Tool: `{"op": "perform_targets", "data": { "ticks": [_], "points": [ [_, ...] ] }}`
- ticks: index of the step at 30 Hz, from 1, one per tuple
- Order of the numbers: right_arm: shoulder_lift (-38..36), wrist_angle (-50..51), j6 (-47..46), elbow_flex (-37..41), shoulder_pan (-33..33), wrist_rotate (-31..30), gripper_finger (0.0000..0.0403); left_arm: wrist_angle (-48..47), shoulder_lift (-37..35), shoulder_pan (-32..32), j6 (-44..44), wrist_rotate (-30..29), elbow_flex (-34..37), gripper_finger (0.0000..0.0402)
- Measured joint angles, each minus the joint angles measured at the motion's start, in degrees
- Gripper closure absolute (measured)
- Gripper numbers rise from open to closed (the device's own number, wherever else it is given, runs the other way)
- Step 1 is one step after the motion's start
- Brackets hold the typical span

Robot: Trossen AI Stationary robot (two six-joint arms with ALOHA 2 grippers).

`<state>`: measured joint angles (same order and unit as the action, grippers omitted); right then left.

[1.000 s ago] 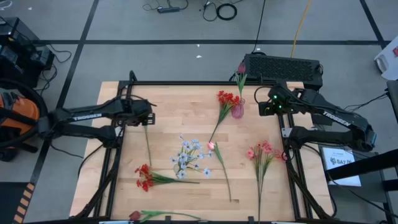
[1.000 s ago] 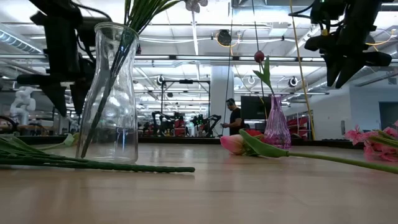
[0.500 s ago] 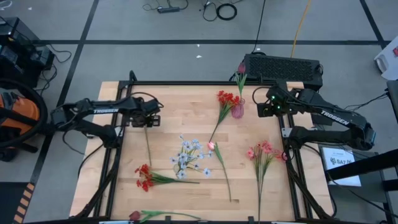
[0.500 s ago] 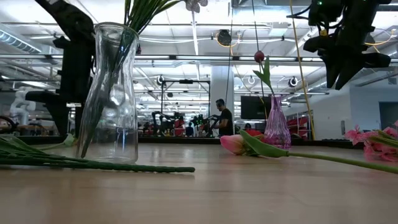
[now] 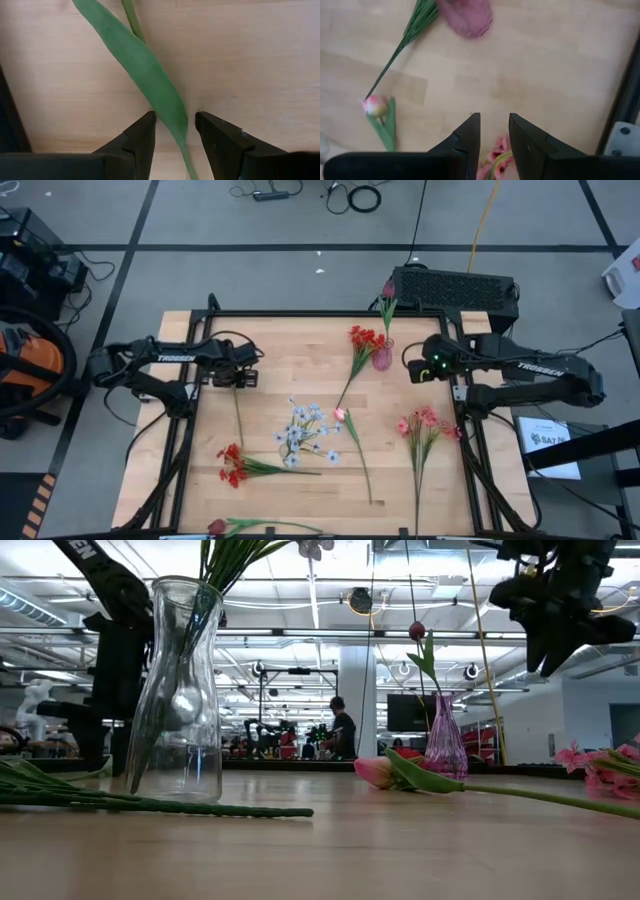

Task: Sort flowers into vase by color
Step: Put the left pink flower into the transparent vase

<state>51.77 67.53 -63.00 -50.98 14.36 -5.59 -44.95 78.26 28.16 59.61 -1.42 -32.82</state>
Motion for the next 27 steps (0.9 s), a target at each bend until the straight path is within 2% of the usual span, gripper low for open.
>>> {"op": "perform_targets", "data": {
  "ticks": [6,9,12,14,17,20,24,27],
  "points": [
    [0.00,-0.11,-0.02,0.00,-8.25,0.00,0.0310,0.57,0.04,0.04,-1.68,-0.09,0.37,0.0243],
    [0.00,-0.02,2.99,0.00,-11.80,0.05,0.0310,0.87,0.07,0.04,-3.49,-0.15,0.39,0.0258],
    [0.20,0.02,6.65,0.00,-14.56,3.72,0.0310,1.40,0.11,-0.01,-5.25,-0.07,0.41,0.0293],
    [0.64,0.70,9.29,0.00,-16.22,7.50,0.0310,1.90,0.13,-0.02,-7.21,0.13,0.41,0.0325],
    [1.61,4.07,16.43,0.00,-18.02,10.08,0.0310,2.70,0.11,-0.04,-10.41,0.60,0.36,0.0377],
    [2.65,5.74,19.78,0.00,-19.32,9.84,0.0310,2.40,-0.34,-0.07,-14.66,0.61,-0.29,0.0389],
    [3.86,3.51,18.41,0.00,-20.81,4.43,0.0310,2.71,-1.46,-0.03,-19.73,0.07,-2.18,0.0388],
    [4.59,0.48,20.17,0.00,-22.24,1.87,0.0310,3.09,-4.07,-0.39,-20.06,0.27,-4.14,0.0393]
  ]
}}
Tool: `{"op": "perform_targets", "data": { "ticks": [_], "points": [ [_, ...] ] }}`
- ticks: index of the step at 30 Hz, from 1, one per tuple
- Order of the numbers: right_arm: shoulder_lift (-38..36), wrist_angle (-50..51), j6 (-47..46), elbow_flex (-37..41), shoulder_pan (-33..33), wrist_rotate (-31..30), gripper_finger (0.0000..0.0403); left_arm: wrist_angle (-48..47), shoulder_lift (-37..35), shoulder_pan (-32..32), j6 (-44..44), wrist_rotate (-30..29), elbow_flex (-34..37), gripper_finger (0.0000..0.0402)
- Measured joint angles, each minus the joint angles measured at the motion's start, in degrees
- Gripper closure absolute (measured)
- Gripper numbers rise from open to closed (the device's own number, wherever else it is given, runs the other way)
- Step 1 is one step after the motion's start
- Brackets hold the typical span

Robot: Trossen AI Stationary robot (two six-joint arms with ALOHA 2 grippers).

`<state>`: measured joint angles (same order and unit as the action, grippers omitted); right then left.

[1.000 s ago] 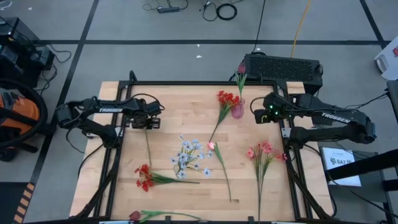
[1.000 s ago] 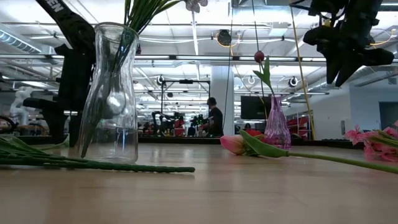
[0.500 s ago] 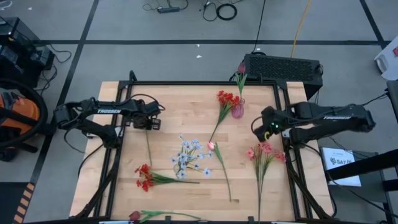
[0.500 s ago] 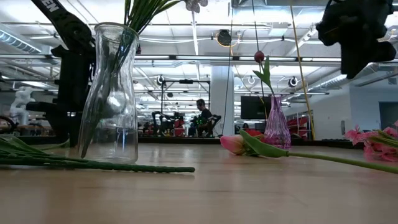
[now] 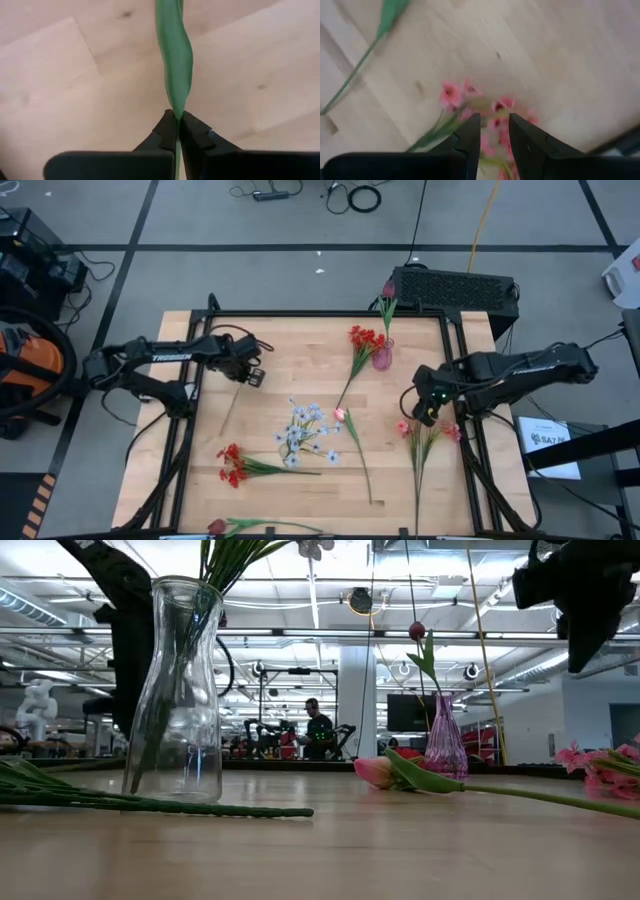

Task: Sort flowers into vase by color
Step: Put the left pink flower into the transparent vase

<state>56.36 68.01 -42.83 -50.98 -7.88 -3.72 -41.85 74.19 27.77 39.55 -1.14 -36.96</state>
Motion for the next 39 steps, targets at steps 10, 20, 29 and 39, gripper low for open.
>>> {"op": "perform_targets", "data": {
  "ticks": [10,20,29,39],
  "points": [
    [0.57,-15.24,10.32,2.85,-8.56,-4.07,0.0310,4.05,-18.19,-6.57,3.25,-2.77,-6.27,0.0396],
    [0.59,-31.22,7.24,14.06,-16.12,-5.12,0.0310,26.29,-32.46,-17.31,-17.12,-5.13,-6.74,0.0397],
    [0.57,-36.91,5.50,17.51,-20.86,-5.22,0.0310,36.53,-33.79,-32.97,-17.30,-15.18,-6.74,0.0397],
    [0.57,-37.02,4.05,17.70,-24.54,-5.28,0.0310,43.39,-28.78,-60.73,-20.27,-40.89,-6.74,0.0400]
  ]
}}
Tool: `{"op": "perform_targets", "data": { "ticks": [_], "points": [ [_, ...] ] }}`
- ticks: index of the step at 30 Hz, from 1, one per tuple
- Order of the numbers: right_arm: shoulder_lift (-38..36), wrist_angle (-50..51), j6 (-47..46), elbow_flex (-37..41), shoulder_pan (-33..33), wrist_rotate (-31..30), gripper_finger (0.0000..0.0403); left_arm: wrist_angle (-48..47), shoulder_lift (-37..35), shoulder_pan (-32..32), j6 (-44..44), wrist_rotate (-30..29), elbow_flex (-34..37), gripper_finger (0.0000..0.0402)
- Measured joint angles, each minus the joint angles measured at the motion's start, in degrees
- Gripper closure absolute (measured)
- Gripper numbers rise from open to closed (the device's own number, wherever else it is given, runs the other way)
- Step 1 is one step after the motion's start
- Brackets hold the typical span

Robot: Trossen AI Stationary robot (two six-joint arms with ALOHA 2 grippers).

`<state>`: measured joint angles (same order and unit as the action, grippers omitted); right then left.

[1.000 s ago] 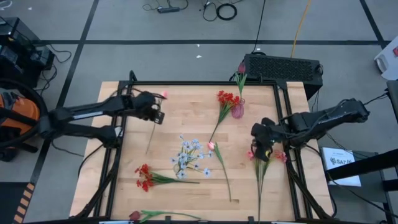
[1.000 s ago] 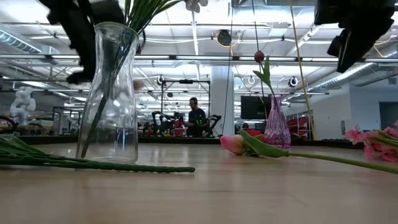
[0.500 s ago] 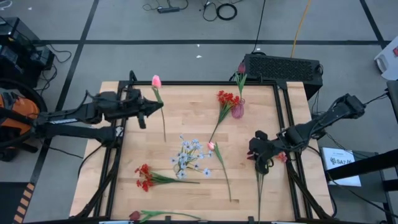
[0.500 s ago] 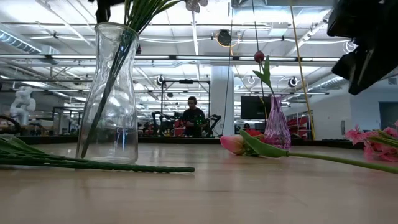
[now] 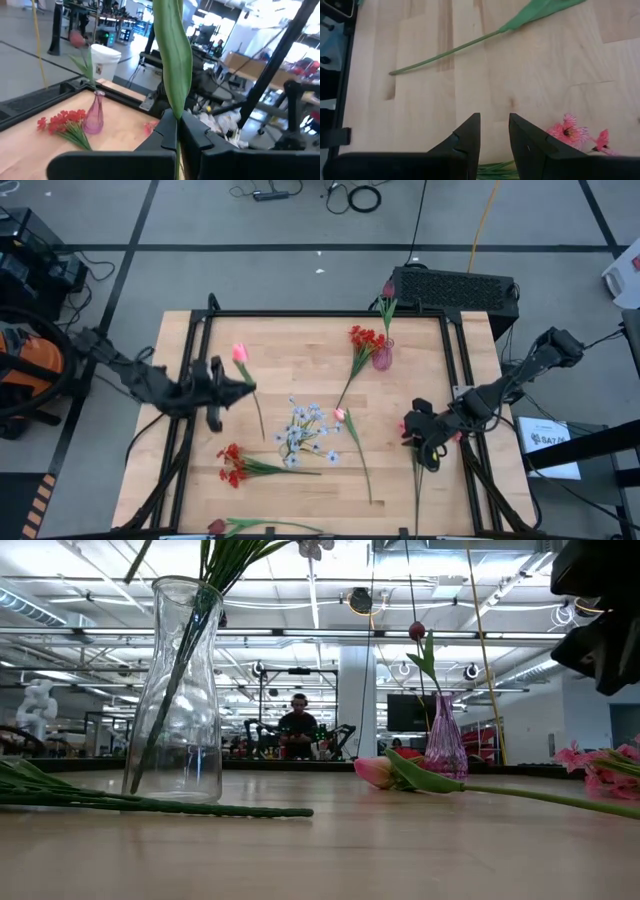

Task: Sort flowers into vase by color
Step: Put the left pink flower into the transparent vase

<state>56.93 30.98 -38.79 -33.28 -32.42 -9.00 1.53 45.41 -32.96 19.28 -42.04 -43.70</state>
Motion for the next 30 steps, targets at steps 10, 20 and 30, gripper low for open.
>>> {"op": "perform_targets", "data": {
  "ticks": [10,20,30],
  "points": [
    [0.00,-1.03,0.60,0.00,-0.33,-0.32,0.0310,19.90,12.79,-6.33,-10.26,-9.18,0.00,0.0400],
    [0.00,-1.97,1.96,0.00,-0.33,-0.30,0.0310,22.09,16.79,-6.33,-10.68,-9.27,0.00,0.0400],
    [0.00,-2.95,2.93,0.00,-0.33,-0.27,0.0310,22.08,23.79,-6.50,-9.73,-10.54,0.00,0.0401]
  ]
}}
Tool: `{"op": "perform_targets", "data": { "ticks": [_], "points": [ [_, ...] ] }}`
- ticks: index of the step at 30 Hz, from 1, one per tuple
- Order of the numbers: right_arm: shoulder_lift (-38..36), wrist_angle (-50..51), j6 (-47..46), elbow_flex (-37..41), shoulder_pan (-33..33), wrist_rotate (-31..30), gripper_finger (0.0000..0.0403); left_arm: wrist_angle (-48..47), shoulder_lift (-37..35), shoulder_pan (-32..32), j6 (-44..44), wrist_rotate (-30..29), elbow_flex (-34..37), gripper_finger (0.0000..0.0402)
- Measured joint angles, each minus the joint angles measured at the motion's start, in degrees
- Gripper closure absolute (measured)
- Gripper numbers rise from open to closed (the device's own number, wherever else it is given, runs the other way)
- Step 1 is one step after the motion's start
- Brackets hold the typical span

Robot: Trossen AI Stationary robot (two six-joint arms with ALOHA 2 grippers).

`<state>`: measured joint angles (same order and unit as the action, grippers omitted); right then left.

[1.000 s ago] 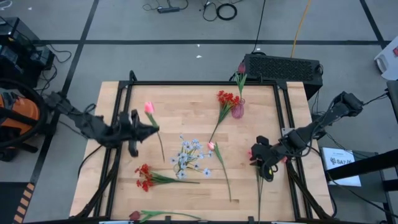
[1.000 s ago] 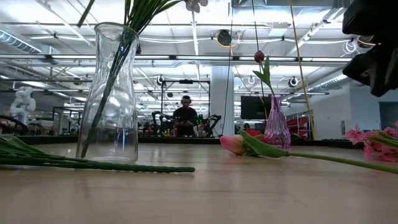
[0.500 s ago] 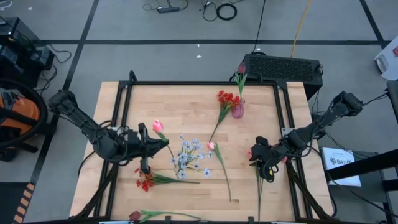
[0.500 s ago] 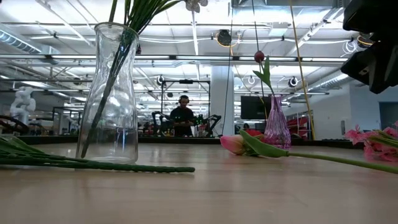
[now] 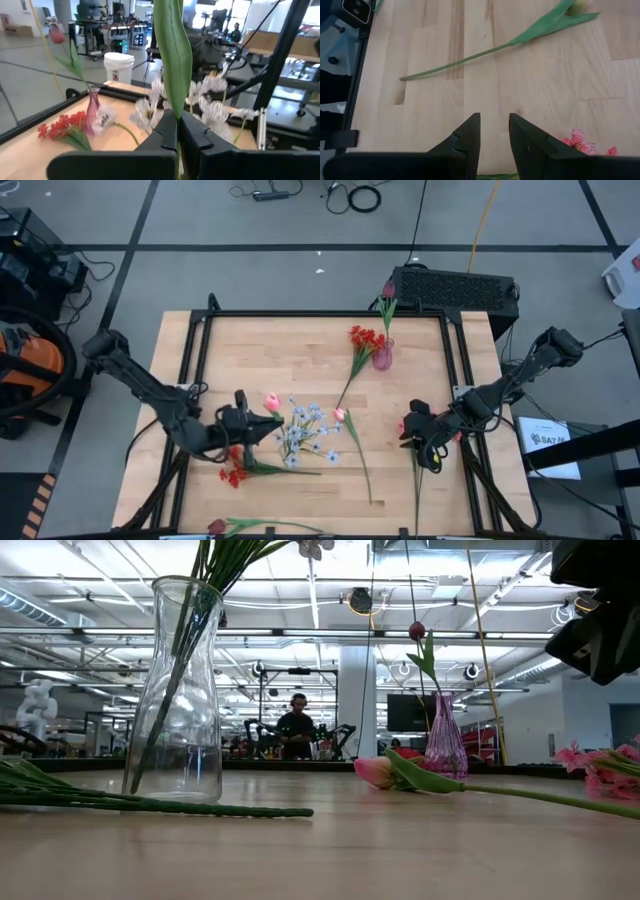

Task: Sort flowers into vase by color
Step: Put the left pink flower into the transparent vase

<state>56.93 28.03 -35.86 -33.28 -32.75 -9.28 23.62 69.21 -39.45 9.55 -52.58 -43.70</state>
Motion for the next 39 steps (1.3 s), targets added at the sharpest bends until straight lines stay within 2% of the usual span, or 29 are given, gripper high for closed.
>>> {"op": "perform_targets", "data": {
  "ticks": [9,14,22,32,39],
  "points": [
    [0.00,0.00,0.62,0.00,0.02,0.00,0.0310,1.08,5.78,-1.41,0.67,-3.01,0.00,0.0401],
    [0.00,0.00,1.05,0.00,0.02,0.00,0.0310,1.06,7.73,-2.59,3.80,-4.62,0.00,0.0400],
    [0.00,0.00,2.30,-0.02,0.04,0.00,0.0310,-0.74,9.03,-3.13,8.49,-4.70,0.00,0.0346],
    [-0.01,-0.10,2.30,-0.02,0.04,0.00,0.0310,-8.67,9.03,-3.14,18.38,-4.70,0.00,0.0317],
    [0.00,-0.52,2.30,-0.02,0.04,0.00,0.0310,-9.06,7.40,-3.81,18.66,-4.65,0.00,0.0278]
  ]
}}
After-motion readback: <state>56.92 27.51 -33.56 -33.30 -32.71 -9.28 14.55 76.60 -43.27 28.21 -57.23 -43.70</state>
